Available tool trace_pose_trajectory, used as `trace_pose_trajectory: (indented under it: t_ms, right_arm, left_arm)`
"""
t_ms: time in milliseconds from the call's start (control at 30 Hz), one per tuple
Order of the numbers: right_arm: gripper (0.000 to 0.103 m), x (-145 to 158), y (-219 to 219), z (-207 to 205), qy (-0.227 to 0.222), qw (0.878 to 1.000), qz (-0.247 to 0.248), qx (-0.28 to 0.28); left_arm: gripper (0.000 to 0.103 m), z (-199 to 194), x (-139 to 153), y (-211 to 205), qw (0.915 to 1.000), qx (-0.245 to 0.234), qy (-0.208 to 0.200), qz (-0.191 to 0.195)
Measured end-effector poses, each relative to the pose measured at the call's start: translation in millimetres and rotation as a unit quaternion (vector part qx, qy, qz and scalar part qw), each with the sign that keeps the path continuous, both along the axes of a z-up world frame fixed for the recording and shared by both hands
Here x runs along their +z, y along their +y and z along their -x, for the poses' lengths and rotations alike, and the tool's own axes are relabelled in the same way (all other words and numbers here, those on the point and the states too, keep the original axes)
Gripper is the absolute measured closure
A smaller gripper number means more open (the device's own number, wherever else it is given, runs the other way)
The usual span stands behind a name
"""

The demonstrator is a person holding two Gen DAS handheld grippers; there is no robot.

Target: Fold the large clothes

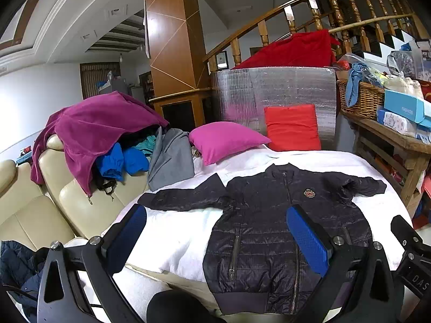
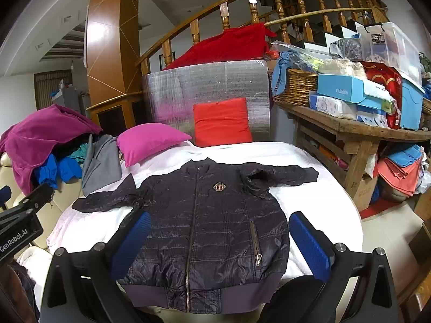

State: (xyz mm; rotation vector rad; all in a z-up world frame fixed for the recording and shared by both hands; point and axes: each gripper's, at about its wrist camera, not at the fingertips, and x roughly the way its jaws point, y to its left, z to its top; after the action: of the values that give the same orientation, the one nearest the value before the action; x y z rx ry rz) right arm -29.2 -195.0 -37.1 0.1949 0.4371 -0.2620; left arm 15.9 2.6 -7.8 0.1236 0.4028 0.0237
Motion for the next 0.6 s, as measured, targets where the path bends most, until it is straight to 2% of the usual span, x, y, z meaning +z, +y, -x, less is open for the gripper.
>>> trace_pose_trajectory:
  t_ms: [600]
  right_arm:
    - [0.000,-4.4,-0.7,-6.9,0.014,1.000,-0.009,0.008]
  left_arm:
    - [0.000,-4.8,-7.5,3.6,1.0000,0.003,0.005,0.002]
